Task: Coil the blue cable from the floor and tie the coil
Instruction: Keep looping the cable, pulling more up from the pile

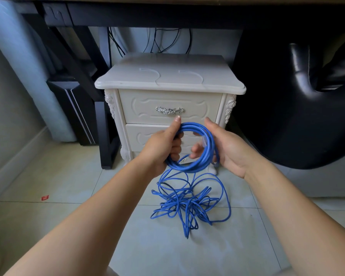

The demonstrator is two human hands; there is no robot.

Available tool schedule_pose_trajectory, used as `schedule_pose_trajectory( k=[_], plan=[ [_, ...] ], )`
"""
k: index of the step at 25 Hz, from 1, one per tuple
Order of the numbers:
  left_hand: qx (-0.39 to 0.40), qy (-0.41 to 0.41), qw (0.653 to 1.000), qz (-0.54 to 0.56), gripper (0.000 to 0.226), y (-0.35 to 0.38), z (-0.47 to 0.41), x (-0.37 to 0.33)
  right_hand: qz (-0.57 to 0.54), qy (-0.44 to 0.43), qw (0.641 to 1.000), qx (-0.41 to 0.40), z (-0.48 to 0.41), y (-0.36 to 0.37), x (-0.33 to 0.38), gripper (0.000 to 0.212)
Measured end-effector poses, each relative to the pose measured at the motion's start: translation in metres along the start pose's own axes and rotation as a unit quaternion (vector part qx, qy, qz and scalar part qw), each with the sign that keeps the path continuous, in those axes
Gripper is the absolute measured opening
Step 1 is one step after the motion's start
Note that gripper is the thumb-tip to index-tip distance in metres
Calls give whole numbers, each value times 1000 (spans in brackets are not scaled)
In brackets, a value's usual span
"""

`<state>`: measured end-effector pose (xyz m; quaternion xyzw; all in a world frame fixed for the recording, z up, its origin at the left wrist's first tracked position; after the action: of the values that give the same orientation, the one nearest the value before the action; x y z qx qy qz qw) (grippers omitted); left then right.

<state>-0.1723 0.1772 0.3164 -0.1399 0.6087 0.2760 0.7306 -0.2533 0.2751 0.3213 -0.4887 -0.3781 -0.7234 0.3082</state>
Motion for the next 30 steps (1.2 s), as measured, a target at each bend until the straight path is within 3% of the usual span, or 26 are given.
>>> schedule_pose_trajectory(
  k=[2, 5, 7, 10, 13, 17, 20, 23, 27, 30],
  plan=[
    [-57, -3, 997, 50, 43, -11, -3, 0, 22, 3, 1000, 12, 1, 0, -5, 51],
    [-124, 17, 990, 69, 43, -20, -3, 1, 57, -7, 998, 19, 2, 3, -11, 21],
    [-143, 39, 986, 76, 43, -18, -1, -1, -20, -29, 999, -2, 2, 3, -9, 8],
    [-139, 64, 985, 80, 45, -11, 1, -2, -184, -56, 981, -19, 1, 7, -7, 11],
    [-82, 46, 987, 128, 44, 0, 3, 4, -191, -91, 976, -57, -2, 6, -5, 16],
    [9, 16, 994, 109, 36, 8, 3, 4, -105, -122, 979, -124, -2, -6, 2, 28],
    [37, 9, 999, 16, 29, 8, 3, 0, 46, -118, 980, -156, -1, -9, 6, 45],
    [61, 31, 992, -103, 38, 10, 4, -4, 230, -137, 947, -179, 0, -5, 14, 57],
    [33, 99, 957, -271, 49, 17, 5, -12, 364, -174, 894, -196, 1, 1, 26, 43],
    [16, 130, 937, -323, 53, 18, 3, -14, 314, -173, 913, -194, -4, -3, 20, 34]
  ],
)
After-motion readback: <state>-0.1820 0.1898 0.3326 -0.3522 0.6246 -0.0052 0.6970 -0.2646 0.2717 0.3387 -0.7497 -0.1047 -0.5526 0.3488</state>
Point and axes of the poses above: each hand's wrist, its own z-axis away from the middle knuckle, its own y-axis out of the palm, x = y × z, the point moved 8 cm from there along -z, towards the middle knuckle, and after that the axes turned 7 degrees about -z, right-handed, at the moved point
